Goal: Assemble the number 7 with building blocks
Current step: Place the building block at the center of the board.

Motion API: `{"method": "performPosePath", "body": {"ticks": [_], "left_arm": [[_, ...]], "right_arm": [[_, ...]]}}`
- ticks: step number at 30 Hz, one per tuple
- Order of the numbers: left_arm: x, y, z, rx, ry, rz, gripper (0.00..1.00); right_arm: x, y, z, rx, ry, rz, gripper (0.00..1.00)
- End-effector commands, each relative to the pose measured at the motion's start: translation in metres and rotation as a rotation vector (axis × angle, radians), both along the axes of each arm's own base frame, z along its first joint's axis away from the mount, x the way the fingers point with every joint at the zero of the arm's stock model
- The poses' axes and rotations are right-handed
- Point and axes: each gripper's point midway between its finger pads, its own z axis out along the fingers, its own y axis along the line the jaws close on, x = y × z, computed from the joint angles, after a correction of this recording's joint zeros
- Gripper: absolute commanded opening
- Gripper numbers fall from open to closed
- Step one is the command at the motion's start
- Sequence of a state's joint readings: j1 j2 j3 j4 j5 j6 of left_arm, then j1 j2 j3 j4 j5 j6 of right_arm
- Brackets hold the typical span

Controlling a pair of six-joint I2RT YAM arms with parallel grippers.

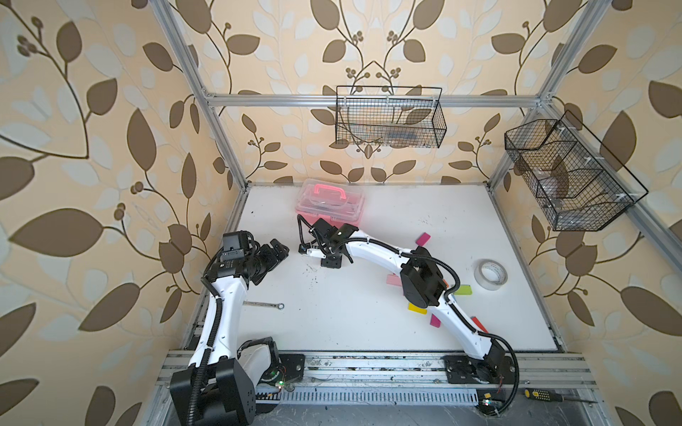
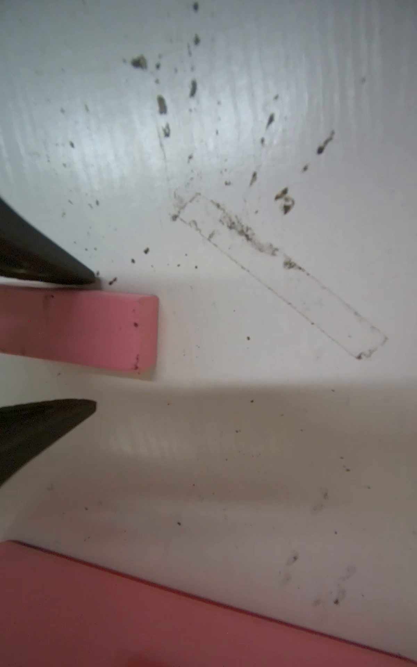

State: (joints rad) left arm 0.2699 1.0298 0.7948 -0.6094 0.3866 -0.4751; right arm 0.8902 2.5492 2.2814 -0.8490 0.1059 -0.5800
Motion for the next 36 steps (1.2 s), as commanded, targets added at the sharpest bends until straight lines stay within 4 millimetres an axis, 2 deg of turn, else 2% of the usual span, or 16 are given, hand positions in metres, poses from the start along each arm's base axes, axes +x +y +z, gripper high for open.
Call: {"method": "performPosePath", "body": {"ticks": [1, 5, 7, 10, 15, 19, 23, 27, 29, 31, 36], "left_arm": [[0.0, -0.002, -0.001, -0.005, -0.01, -0.023, 0.99], [0.0, -0.002, -0.001, -0.005, -0.009, -0.023, 0.99], [0.0, -0.002, -0.001, -0.005, -0.009, -0.023, 0.99], [0.001, -0.002, -0.001, -0.003, -0.012, -0.026, 0.99], [0.001, -0.005, 0.0, -0.011, -0.02, -0.044, 0.99], [0.002, -0.008, 0.003, -0.017, -0.036, -0.066, 0.99], [0.003, -0.011, 0.007, -0.015, -0.059, -0.091, 0.99], [0.006, -0.021, 0.014, -0.043, -0.113, -0.141, 0.99], [0.009, -0.032, 0.018, -0.078, -0.146, -0.188, 0.99], [0.01, -0.044, 0.019, -0.096, -0.16, -0.238, 0.99], [0.007, -0.078, 0.017, -0.097, -0.154, -0.376, 0.99]], "right_arm": [[-0.004, -0.015, -0.024, -0.06, 0.046, -0.01, 0.57], [0.0, -0.013, -0.012, -0.016, 0.036, -0.029, 0.73], [0.002, -0.011, -0.003, 0.015, 0.029, -0.039, 0.76], [0.004, -0.004, 0.023, 0.089, 0.014, -0.053, 0.78], [0.001, 0.004, 0.094, 0.253, -0.018, -0.063, 0.78], [0.001, -0.01, 0.15, 0.381, -0.013, -0.118, 0.78], [0.01, -0.049, 0.197, 0.522, 0.044, -0.258, 0.78], [0.022, -0.108, 0.217, 0.624, 0.127, -0.454, 0.81], [0.028, -0.141, 0.214, 0.627, 0.152, -0.568, 0.82], [0.026, -0.171, 0.202, 0.616, 0.195, -0.68, 0.88], [0.022, -0.243, 0.155, 0.562, 0.24, -0.936, 0.89]]}}
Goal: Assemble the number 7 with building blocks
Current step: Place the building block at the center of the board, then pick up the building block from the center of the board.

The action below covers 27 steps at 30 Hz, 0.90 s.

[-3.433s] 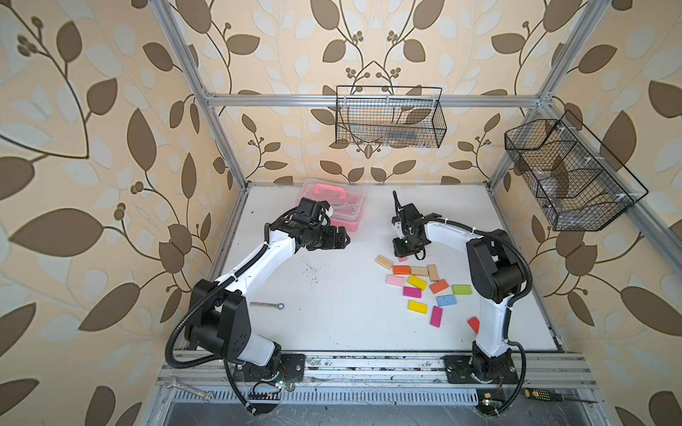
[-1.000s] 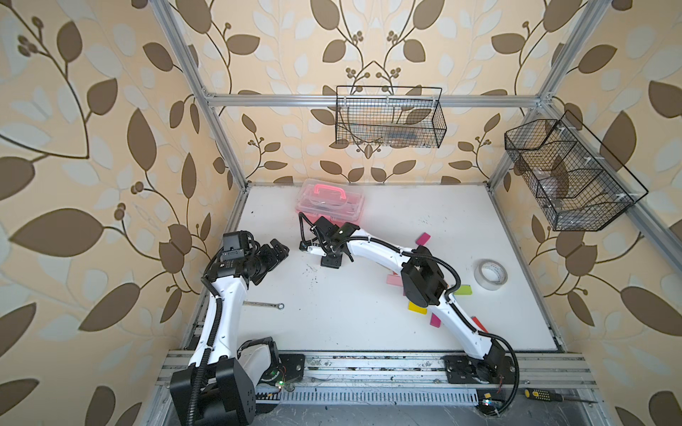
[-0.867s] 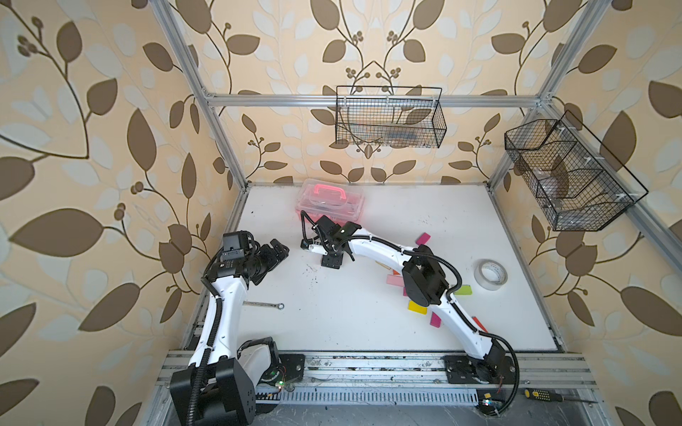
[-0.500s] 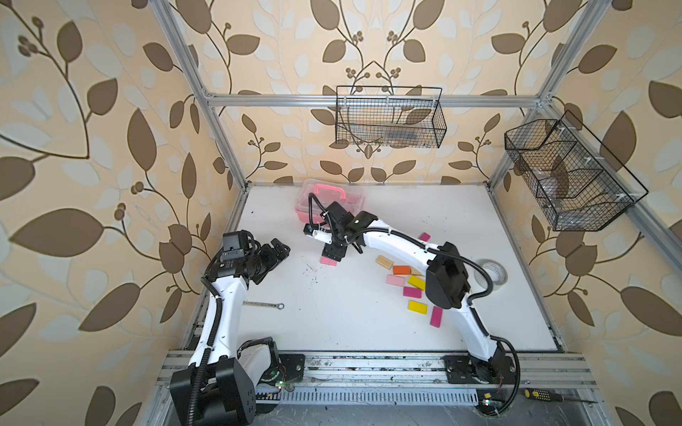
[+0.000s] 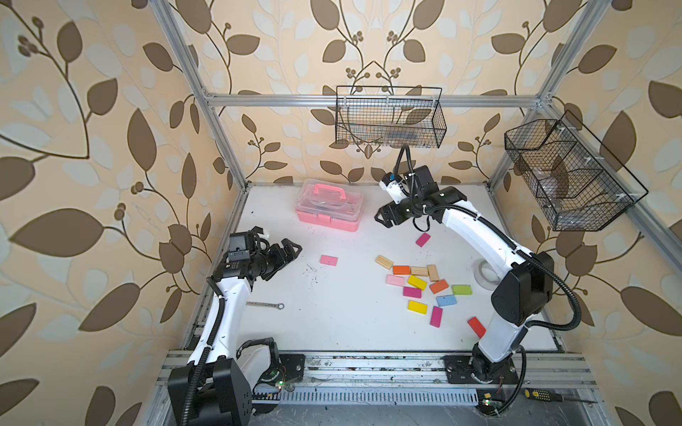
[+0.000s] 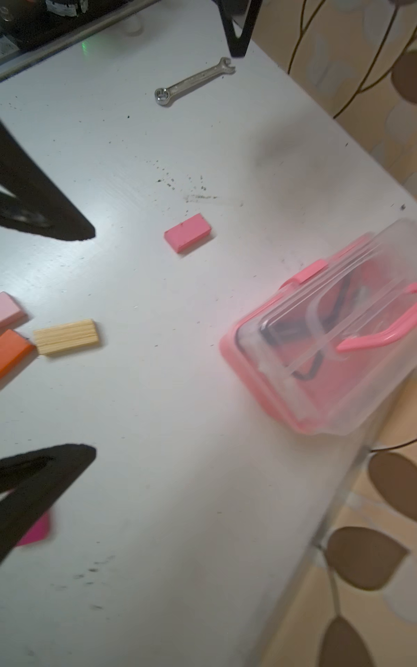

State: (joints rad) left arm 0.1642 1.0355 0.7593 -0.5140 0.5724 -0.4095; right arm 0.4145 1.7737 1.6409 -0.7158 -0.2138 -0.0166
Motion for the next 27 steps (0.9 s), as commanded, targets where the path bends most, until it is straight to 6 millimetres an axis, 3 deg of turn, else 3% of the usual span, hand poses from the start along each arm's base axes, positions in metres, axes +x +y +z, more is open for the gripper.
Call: {"method": "performPosePath", "body": {"ticks": [1, 4, 7, 11, 19, 23, 27], "left_arm": [[0.0, -0.026, 0.006, -0.014, -0.047, -0.131, 0.99], [-0.002, -0.038, 0.002, -0.018, -0.025, -0.174, 0.99], [-0.003, -0.04, 0.0, -0.016, -0.019, -0.183, 0.99], [-0.003, -0.039, -0.001, -0.009, -0.013, -0.179, 0.99], [-0.004, -0.037, 0.001, 0.012, -0.019, -0.171, 0.99], [-0.005, -0.036, 0.002, 0.017, -0.021, -0.169, 0.99], [-0.005, -0.036, 0.002, 0.014, -0.022, -0.173, 0.99]], "right_arm": [[-0.012, -0.043, -0.037, -0.013, 0.152, -0.191, 0.89], [-0.007, -0.087, -0.071, 0.044, 0.269, -0.404, 0.87], [0.001, -0.119, -0.094, 0.125, 0.303, -0.581, 0.87], [0.012, -0.151, -0.122, 0.097, 0.32, -0.807, 0.89], [0.03, -0.16, -0.141, 0.019, 0.287, -1.04, 0.9], [0.031, -0.166, -0.148, 0.027, 0.281, -1.144, 0.83], [0.036, -0.159, -0.155, 0.056, 0.298, -1.152, 0.81]]}}
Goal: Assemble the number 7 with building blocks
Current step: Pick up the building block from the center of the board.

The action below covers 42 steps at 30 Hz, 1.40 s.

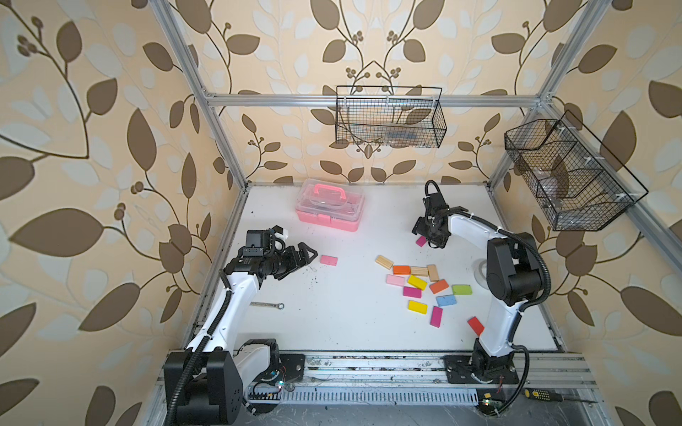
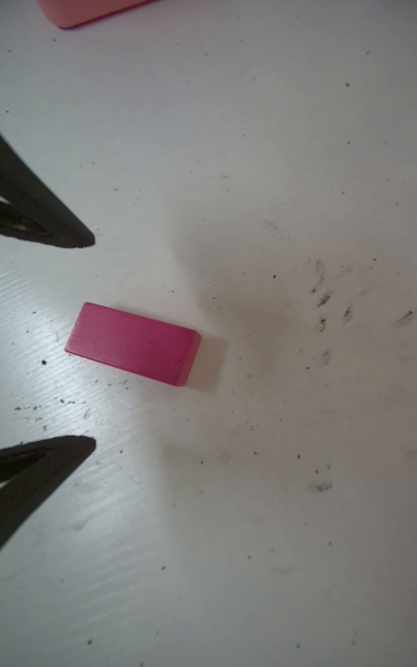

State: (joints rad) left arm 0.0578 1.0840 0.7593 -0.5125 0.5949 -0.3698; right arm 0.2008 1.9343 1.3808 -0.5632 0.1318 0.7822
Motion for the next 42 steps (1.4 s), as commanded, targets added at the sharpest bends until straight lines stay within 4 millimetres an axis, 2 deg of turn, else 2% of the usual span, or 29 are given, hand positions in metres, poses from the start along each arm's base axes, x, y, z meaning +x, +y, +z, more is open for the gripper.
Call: {"method": "performPosePath", "body": {"ticks": [1, 6, 26, 38, 40, 42], "left_arm": [[0.001, -0.003, 0.013, 0.01, -0.049, -0.027, 0.99], [0.001, -0.003, 0.014, 0.011, -0.051, -0.026, 0.99], [0.0, 0.005, 0.012, 0.055, -0.046, 0.005, 0.99], [0.0, 0.006, 0.012, 0.062, -0.047, 0.011, 0.99], [0.0, 0.007, 0.013, 0.064, -0.049, 0.011, 0.99], [0.0, 0.007, 0.013, 0.065, -0.049, 0.011, 0.99]], "right_arm": [[0.012, -0.001, -0.006, 0.004, -0.014, -0.083, 0.81], [0.014, 0.003, -0.018, 0.041, 0.003, -0.091, 0.71], [0.001, 0.007, -0.043, 0.024, 0.076, -0.06, 0.6], [0.002, 0.006, -0.047, 0.03, 0.086, -0.045, 0.41], [0.001, 0.005, -0.049, 0.031, 0.091, -0.044, 0.41], [0.001, 0.005, -0.048, 0.029, 0.09, -0.039, 0.36]]}}
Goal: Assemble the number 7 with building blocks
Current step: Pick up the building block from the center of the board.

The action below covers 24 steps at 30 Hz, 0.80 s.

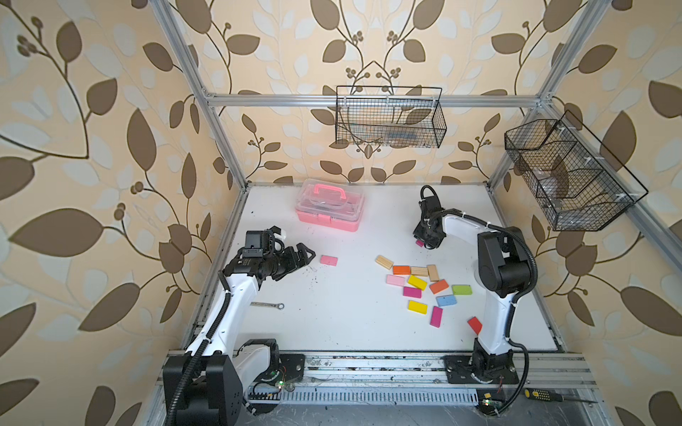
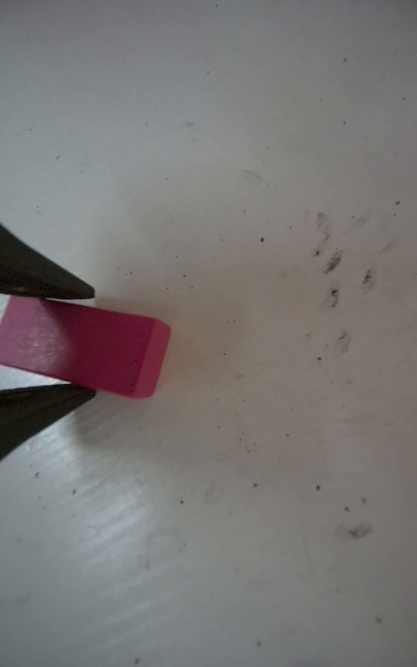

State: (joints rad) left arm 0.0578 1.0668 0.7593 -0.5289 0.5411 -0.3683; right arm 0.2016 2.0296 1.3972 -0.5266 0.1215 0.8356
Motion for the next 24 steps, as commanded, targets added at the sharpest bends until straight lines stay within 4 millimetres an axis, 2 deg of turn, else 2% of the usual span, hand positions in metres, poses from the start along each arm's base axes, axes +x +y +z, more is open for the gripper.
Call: {"method": "performPosePath", "body": {"ticks": [1, 3, 6, 10, 11, 17, 20, 24], "left_arm": [[0.001, -0.001, 0.015, 0.022, -0.05, -0.019, 0.99], [0.001, -0.001, 0.015, 0.023, -0.049, -0.018, 0.99], [0.001, 0.0, 0.014, 0.024, -0.048, -0.018, 0.99], [0.0, 0.0, 0.015, 0.027, -0.051, -0.019, 0.99], [0.001, 0.0, 0.014, 0.028, -0.051, -0.017, 0.99], [0.001, 0.0, 0.015, 0.025, -0.051, -0.017, 0.99], [0.001, -0.001, 0.015, 0.023, -0.052, -0.019, 0.99], [0.001, -0.001, 0.016, 0.019, -0.057, -0.02, 0.99]], "right_arm": [[-0.004, 0.002, -0.015, 0.011, 0.047, 0.007, 0.33], [-0.004, 0.003, -0.016, 0.021, 0.049, 0.016, 0.26], [-0.002, 0.005, -0.014, 0.04, 0.047, 0.035, 0.2], [0.0, 0.005, -0.005, 0.049, 0.03, 0.064, 0.2], [0.0, 0.003, 0.001, 0.042, 0.019, 0.076, 0.15], [0.006, 0.001, 0.047, 0.008, -0.059, 0.213, 0.12], [0.007, 0.008, 0.074, -0.003, -0.112, 0.318, 0.12], [0.004, 0.028, 0.117, -0.053, -0.194, 0.493, 0.12]]}}
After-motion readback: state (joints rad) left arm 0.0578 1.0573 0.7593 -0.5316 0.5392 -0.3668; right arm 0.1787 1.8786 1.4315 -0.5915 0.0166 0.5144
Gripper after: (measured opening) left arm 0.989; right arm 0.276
